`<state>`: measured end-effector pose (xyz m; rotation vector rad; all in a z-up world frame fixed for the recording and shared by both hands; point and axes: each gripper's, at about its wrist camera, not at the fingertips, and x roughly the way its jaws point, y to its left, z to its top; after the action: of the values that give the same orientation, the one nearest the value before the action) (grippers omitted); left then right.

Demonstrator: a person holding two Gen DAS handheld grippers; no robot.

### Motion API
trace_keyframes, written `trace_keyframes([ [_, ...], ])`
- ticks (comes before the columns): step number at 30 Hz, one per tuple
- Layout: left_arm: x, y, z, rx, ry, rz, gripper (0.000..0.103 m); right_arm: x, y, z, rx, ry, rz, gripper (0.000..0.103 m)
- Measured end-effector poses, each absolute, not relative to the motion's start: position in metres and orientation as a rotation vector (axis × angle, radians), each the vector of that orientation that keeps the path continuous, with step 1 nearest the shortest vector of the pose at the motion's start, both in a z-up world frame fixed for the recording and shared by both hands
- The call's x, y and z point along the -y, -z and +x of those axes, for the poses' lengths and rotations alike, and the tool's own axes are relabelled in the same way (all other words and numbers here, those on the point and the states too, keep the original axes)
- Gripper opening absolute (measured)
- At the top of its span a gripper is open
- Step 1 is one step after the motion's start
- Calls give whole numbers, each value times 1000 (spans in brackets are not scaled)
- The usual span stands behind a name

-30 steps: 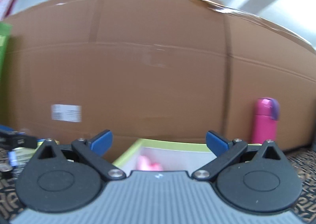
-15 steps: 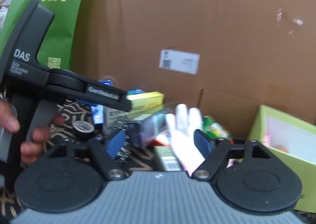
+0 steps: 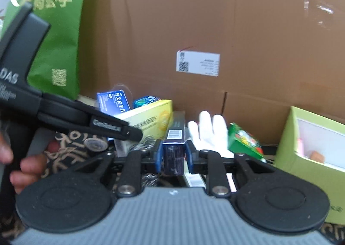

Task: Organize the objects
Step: 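Grasp the white-yellow box with left tool while right tool grasps silver strip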

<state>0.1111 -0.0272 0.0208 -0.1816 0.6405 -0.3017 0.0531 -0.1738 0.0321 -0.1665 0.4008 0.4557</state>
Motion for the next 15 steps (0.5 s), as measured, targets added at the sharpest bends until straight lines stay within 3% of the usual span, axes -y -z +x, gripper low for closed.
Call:
trace_keyframes([
  [7, 18, -17, 104, -741, 358, -288, 20, 234, -26, 40, -483, -407, 1, 21],
  [10, 9, -12, 106, -719, 245, -316, 35, 245, -25, 45, -494, -362, 41, 23],
  [13, 1, -11, 108, -719, 229, -364, 35, 238, -28, 43, -460, -348, -16, 25],
  [15, 0, -10, 108, -712, 217, -378, 36, 228, -30, 42, -424, -322, -95, 31],
])
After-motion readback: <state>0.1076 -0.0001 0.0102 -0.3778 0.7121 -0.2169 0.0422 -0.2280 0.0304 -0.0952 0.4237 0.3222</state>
